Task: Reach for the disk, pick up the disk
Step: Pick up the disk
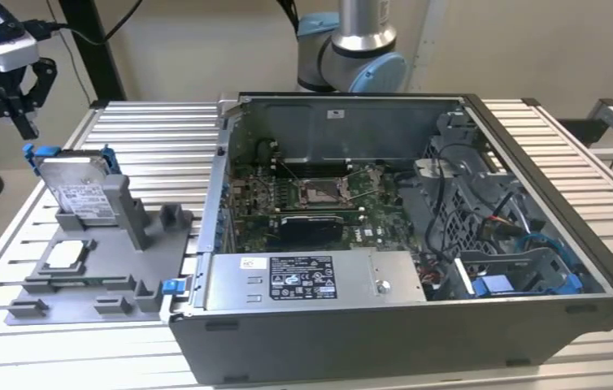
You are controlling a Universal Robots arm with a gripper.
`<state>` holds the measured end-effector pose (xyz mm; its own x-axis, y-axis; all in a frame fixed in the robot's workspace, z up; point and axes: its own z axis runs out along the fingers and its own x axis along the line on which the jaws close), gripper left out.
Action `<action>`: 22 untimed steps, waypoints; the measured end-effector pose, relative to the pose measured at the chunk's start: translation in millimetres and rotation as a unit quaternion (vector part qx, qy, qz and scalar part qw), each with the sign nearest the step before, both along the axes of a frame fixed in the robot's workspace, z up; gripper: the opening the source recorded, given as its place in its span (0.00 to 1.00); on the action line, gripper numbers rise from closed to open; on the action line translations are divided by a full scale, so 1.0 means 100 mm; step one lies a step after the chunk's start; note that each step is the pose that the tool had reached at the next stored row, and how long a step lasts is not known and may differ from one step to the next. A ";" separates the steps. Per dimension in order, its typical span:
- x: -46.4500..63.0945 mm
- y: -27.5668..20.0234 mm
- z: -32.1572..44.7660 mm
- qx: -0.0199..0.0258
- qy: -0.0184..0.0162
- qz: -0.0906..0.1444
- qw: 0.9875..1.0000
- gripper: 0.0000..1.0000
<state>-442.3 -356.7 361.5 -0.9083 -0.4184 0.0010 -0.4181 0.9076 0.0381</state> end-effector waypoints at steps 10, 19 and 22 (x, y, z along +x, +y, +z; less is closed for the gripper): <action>0.00 -0.001 0.000 0.000 0.000 0.079 0.997 0.00; 0.00 0.000 0.000 0.000 0.000 0.151 0.989 0.00; 0.00 -0.001 0.000 0.000 0.000 0.174 0.985 0.00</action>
